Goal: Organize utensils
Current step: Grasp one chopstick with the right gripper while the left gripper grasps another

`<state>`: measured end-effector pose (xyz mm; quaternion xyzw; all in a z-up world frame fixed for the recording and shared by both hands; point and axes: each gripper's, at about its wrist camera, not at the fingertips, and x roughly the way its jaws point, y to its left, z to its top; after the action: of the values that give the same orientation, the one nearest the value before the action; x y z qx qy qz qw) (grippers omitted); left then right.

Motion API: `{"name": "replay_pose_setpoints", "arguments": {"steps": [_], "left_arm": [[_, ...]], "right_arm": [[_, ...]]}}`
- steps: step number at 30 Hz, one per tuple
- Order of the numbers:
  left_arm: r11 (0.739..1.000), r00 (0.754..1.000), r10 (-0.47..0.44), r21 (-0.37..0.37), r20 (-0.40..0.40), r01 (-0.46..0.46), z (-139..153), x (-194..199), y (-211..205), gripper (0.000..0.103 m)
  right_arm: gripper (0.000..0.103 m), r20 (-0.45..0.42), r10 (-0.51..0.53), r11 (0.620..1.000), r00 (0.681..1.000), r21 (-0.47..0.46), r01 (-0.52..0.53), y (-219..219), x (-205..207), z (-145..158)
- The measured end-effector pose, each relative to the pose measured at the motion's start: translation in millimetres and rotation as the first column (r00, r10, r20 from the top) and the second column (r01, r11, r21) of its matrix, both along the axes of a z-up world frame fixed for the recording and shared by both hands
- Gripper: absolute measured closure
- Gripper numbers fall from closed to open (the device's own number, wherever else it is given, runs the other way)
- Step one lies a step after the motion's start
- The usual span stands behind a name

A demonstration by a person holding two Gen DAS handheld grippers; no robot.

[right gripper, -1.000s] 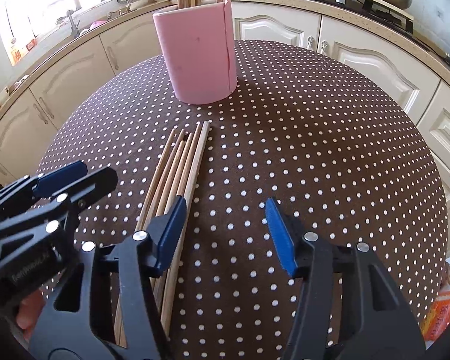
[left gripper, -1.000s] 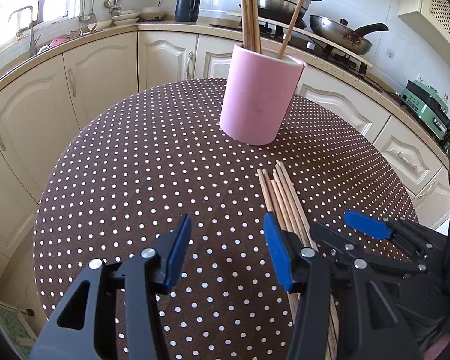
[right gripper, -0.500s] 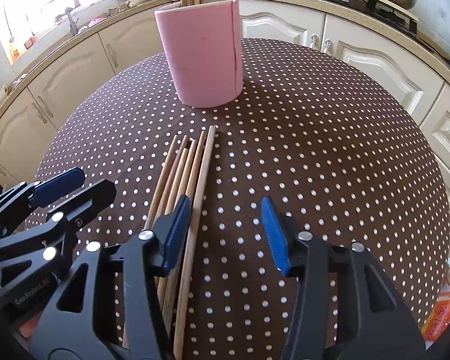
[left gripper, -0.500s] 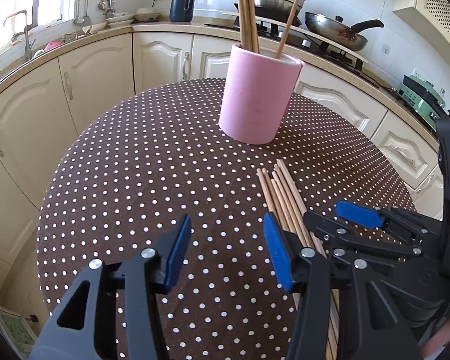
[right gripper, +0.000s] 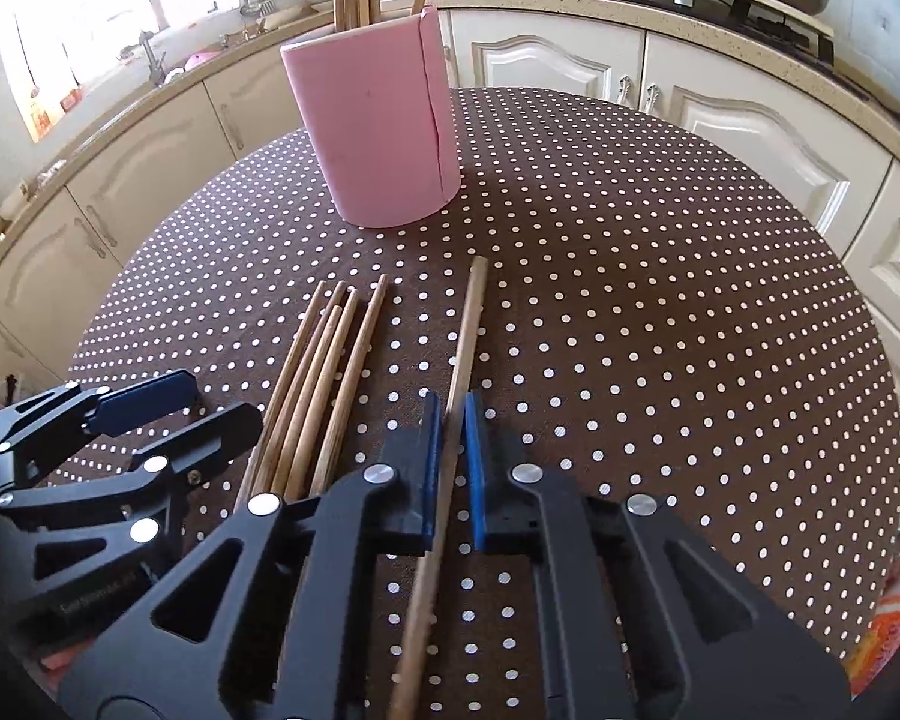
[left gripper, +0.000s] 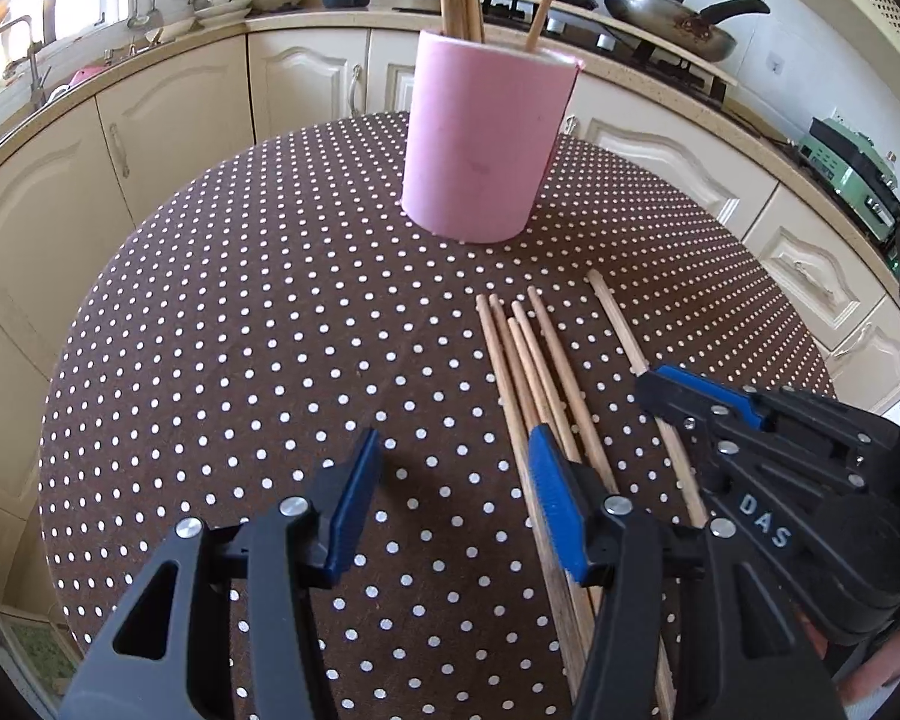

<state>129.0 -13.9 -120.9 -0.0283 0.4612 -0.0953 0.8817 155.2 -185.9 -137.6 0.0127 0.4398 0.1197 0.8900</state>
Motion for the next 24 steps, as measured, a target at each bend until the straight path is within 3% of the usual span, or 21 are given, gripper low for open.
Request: {"name": "replay_pose_setpoints", "arguments": {"steps": [5, 15, 20, 22, 23, 24], "left_arm": [[0.999, 1.000, 0.022, 0.037, -0.015, -0.022, -2, 10, -11, 0.048], [0.993, 0.990, 0.093, 0.086, -0.110, -0.084, 1, 35, -15, 0.047], [0.981, 0.981, 0.100, 0.183, -0.167, -0.069, 2, 62, -28, 0.047], [0.980, 0.978, 0.101, 0.187, -0.182, -0.066, 2, 72, -32, 0.047], [0.982, 0.976, 0.104, 0.176, -0.190, -0.071, 3, 76, -31, 0.047], [0.979, 0.972, 0.140, 0.173, -0.186, -0.108, 4, 81, -28, 0.058]], "right_arm": [[0.095, -0.010, 0.019, 0.996, 1.000, 0.087, -0.018, -15, 4, -1], [0.095, -0.001, -0.028, 0.995, 1.000, 0.093, 0.028, -11, 0, 1], [0.095, 0.003, -0.039, 0.996, 0.999, 0.084, 0.039, -6, 1, 1], [0.095, 0.002, -0.040, 0.995, 0.999, 0.089, 0.039, -6, 2, 1], [0.095, 0.002, -0.041, 0.995, 0.999, 0.094, 0.040, -7, 2, 1], [0.095, 0.003, -0.041, 0.994, 0.999, 0.097, 0.041, -7, 2, 0]]}}
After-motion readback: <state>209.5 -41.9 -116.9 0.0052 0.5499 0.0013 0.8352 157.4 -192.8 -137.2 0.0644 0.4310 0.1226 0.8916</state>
